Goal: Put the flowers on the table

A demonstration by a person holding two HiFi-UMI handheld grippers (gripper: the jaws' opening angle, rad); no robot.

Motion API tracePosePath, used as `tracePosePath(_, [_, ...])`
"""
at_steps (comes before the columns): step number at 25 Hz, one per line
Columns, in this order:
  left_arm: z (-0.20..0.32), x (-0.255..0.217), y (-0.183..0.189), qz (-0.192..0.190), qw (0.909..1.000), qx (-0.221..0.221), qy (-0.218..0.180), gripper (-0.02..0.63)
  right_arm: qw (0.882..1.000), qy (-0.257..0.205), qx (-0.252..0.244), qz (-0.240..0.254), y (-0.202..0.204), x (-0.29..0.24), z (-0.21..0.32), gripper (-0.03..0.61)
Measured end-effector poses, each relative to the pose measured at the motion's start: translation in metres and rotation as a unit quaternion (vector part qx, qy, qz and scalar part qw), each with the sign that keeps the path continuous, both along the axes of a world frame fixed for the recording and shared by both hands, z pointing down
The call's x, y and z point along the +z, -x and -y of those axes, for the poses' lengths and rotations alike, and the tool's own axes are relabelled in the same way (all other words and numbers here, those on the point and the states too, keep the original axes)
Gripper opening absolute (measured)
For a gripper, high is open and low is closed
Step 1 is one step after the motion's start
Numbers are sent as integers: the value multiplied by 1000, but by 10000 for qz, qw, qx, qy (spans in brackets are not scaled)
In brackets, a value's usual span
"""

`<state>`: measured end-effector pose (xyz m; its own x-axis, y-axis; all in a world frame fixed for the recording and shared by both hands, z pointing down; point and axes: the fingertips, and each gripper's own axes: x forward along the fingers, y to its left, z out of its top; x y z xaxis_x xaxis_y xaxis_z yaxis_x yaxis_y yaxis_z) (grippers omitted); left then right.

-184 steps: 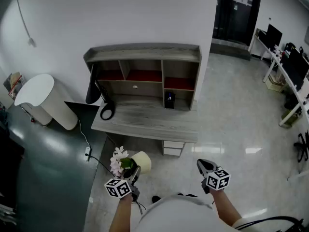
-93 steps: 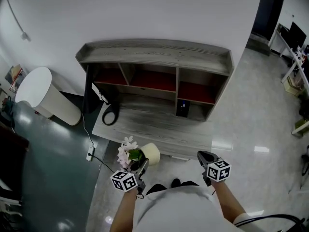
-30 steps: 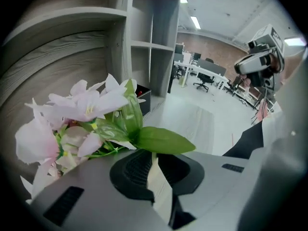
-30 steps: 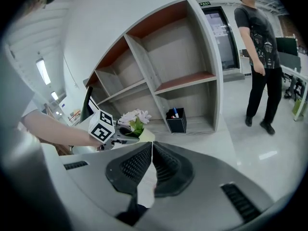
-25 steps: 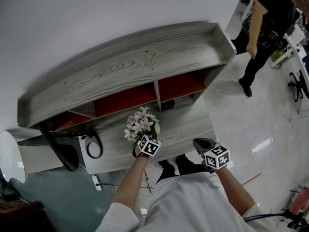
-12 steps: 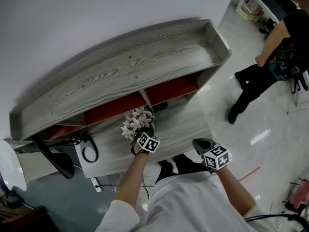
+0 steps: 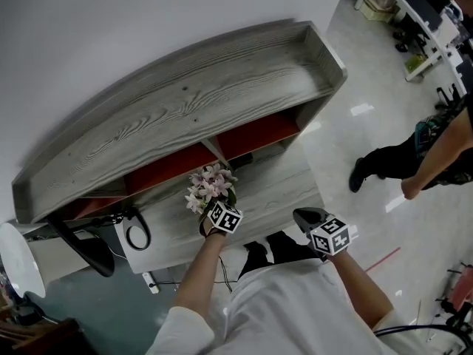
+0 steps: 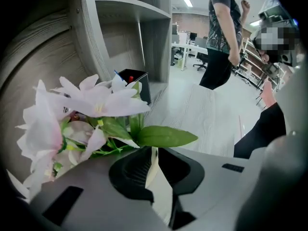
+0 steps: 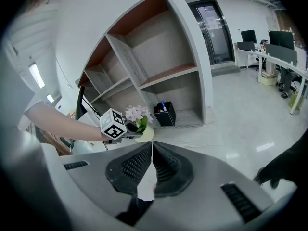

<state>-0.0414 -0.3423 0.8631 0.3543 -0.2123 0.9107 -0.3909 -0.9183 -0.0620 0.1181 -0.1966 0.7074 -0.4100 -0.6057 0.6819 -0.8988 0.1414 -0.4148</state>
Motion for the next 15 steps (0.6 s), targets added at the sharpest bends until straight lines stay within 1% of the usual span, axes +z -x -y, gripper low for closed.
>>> tracePosePath(3, [-5,0,-2,0,9999,58,120,57,10000,9,-44,-2,3,-1,-2,20])
tracePosePath(5, [-6,-2,-1,-23,9999,62,130,63,10000,4,-50,-8,5,-1,-2,20])
tracePosePath(8, [-8,-9,1,-130,9999,54,62,67,10000,-23,-56,-16,9,-3,-3,20])
tracePosePath(15, [-13,-38,4,-514,9985,-20,-188,67,9998,-152,-103,-59,25,-10,-4,20])
